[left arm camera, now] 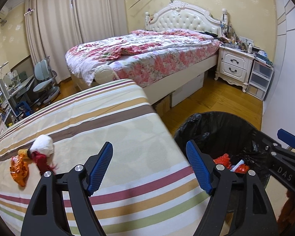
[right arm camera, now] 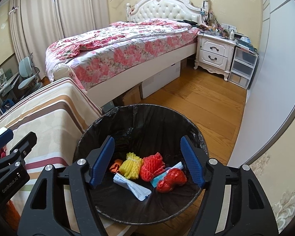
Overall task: Collect trash
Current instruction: 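Open the left gripper while the right gripper opens, dropping cloth and bag into the bin, then move both open grippers back over the remaining items on the bed, then grasp the dark red cloth with the right gripper while the left gripper grasps the orange bag, then carry the dark red cloth and orange bag over the black bin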
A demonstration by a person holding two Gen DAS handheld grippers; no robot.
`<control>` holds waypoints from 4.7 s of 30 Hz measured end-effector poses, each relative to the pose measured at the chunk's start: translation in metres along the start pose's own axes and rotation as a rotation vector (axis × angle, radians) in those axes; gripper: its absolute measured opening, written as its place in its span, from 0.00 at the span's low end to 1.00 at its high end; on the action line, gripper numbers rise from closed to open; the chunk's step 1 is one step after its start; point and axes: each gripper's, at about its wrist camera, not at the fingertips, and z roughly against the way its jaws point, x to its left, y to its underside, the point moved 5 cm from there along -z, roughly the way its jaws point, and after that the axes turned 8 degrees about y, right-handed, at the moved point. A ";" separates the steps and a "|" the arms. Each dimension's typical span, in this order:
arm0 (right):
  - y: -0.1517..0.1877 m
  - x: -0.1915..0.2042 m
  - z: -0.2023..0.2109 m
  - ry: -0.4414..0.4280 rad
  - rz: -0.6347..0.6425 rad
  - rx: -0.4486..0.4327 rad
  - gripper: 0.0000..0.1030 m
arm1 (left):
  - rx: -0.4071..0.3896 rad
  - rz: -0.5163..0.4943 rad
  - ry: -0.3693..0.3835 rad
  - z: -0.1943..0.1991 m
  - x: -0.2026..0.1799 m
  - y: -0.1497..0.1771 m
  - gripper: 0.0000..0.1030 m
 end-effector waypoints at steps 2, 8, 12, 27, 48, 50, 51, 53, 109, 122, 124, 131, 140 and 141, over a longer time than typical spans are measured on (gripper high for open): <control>0.001 0.009 0.003 -0.018 0.011 0.002 0.66 | 0.002 0.013 -0.021 0.005 0.012 0.004 0.73; 0.006 0.046 0.014 -0.079 0.067 0.002 0.66 | 0.008 0.059 -0.103 0.022 0.055 0.019 0.73; 0.011 0.076 0.022 -0.135 0.108 0.006 0.66 | 0.004 0.112 -0.161 0.037 0.091 0.029 0.73; 0.041 0.196 0.053 -0.316 0.304 0.028 0.66 | 0.033 0.263 -0.340 0.063 0.199 0.066 0.73; 0.056 0.297 0.072 -0.438 0.440 0.057 0.66 | 0.062 0.324 -0.362 0.073 0.249 0.084 0.73; 0.057 0.303 0.070 -0.437 0.453 0.057 0.66 | 0.063 0.331 -0.361 0.074 0.252 0.086 0.73; 0.057 0.306 0.068 -0.435 0.457 0.059 0.66 | 0.062 0.335 -0.362 0.075 0.253 0.086 0.73; 0.055 0.312 0.066 -0.437 0.459 0.067 0.65 | 0.062 0.337 -0.361 0.075 0.254 0.087 0.73; 0.029 0.182 0.074 -0.322 0.296 0.006 0.26 | -0.017 0.210 -0.127 0.079 0.147 0.051 0.51; 0.016 0.089 0.060 -0.182 0.172 -0.021 0.26 | -0.059 0.098 -0.004 0.059 0.062 0.018 0.51; 0.014 0.077 0.056 -0.161 0.152 -0.022 0.26 | -0.057 0.085 0.011 0.053 0.051 0.013 0.51; 0.007 0.042 0.041 -0.096 0.094 -0.025 0.26 | -0.065 0.028 0.048 0.034 0.012 0.001 0.51; 0.001 0.015 0.018 -0.055 0.044 -0.019 0.26 | -0.059 -0.032 0.069 0.011 -0.028 -0.009 0.51; 0.001 0.013 0.016 -0.053 0.038 -0.018 0.26 | -0.058 -0.037 0.070 0.008 -0.030 -0.010 0.52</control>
